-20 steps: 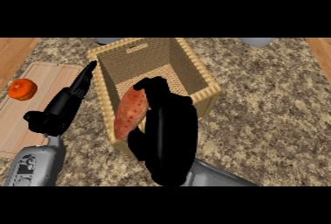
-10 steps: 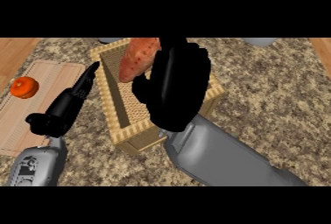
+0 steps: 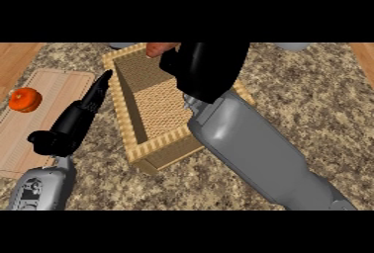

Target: Pick the sweet potato from the placemat and place it in the basket

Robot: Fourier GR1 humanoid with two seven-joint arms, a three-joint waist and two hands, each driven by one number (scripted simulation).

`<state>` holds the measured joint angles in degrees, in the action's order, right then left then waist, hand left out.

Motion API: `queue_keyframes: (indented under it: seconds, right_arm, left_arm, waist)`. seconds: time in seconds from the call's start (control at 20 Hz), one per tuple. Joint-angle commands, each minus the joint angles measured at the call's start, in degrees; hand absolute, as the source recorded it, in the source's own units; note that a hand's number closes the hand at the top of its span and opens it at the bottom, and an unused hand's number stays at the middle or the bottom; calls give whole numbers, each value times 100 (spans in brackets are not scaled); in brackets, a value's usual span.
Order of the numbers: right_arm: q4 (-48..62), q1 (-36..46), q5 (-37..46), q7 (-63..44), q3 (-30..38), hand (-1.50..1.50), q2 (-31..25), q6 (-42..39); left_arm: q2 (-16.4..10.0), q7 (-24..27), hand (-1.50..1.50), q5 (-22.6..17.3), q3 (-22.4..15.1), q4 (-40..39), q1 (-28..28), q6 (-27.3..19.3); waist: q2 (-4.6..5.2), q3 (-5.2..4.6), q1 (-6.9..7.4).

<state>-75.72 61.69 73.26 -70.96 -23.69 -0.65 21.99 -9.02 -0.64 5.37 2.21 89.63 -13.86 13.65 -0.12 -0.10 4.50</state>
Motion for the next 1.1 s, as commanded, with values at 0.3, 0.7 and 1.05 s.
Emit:
queue_keyframes:
  seconds: [0.3,0.7,1.05]
  right_arm:
    - [465,-260,57,-1422,-171,150,62,839]
    - [751,-770,757,-1294,-447,150,62,1192]
    - [738,-872,1039,-1161,-1,-150,62,1816]
  left_arm:
    - [50,46,0,96,-26,-177,170,-57]
    - [-150,101,0,-82,175,18,352,117]
    - [11,-43,0,-27,85,123,344,-16]
  waist:
    - [22,2,-210]
    - [4,7,-305]
    - [15,10,-293]
